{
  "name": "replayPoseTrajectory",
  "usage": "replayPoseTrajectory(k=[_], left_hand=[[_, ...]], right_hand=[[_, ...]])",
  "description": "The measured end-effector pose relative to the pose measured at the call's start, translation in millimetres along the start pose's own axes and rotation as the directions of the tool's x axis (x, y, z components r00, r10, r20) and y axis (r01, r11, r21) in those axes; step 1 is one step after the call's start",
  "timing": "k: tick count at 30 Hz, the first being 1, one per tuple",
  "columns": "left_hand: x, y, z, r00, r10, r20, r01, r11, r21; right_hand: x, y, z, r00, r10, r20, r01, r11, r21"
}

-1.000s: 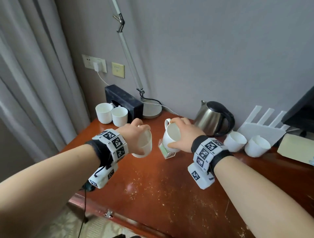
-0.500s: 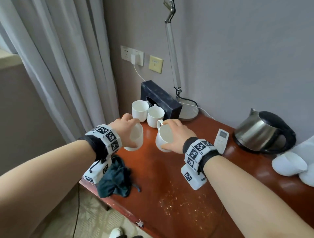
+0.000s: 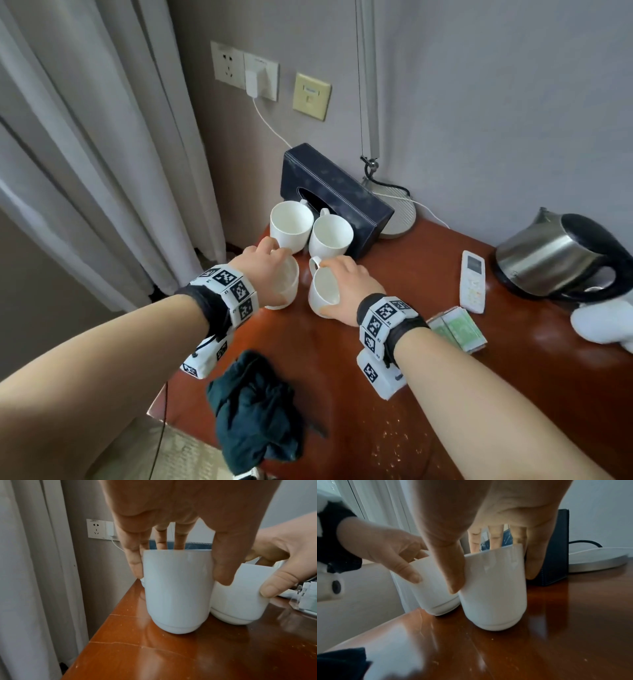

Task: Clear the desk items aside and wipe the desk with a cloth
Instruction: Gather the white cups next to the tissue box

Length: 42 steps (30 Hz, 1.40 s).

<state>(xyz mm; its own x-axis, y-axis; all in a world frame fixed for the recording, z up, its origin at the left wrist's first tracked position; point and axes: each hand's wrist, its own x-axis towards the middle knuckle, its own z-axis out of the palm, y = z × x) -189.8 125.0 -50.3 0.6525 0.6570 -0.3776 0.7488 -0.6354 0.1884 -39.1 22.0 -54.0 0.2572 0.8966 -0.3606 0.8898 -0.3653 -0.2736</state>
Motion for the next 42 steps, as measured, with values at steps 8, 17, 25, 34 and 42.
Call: replayPoseTrajectory(k=[8, 17, 25, 34, 42], left_hand=[[1, 0, -2, 0.999, -0.045, -0.015, 0.043, 0.991, -0.127], [-3, 4, -8, 0.997, -0.078, 0.029, 0.080, 0.995, -0.064], [4, 8, -11, 0.984, -0.174, 0.034, 0.176, 0.983, -0.049], [8, 14, -10, 0.976, -0.215, 0.033, 0.215, 0.977, 0.012], [18, 21, -5, 0.958, -0.277, 0.073, 0.279, 0.960, -0.019]], right_hand=[[0, -1, -3, 0.998, 0.061, 0.028, -0.064, 0.994, 0.092], [-6, 1, -12, 0.985, 0.166, 0.057, -0.170, 0.983, 0.075], [15, -8, -11, 0.974, 0.212, 0.081, -0.209, 0.977, -0.048], [23, -12, -13, 0.966, 0.245, 0.084, -0.234, 0.964, -0.125], [23, -14, -16, 0.970, 0.230, 0.083, -0.219, 0.967, -0.128]])
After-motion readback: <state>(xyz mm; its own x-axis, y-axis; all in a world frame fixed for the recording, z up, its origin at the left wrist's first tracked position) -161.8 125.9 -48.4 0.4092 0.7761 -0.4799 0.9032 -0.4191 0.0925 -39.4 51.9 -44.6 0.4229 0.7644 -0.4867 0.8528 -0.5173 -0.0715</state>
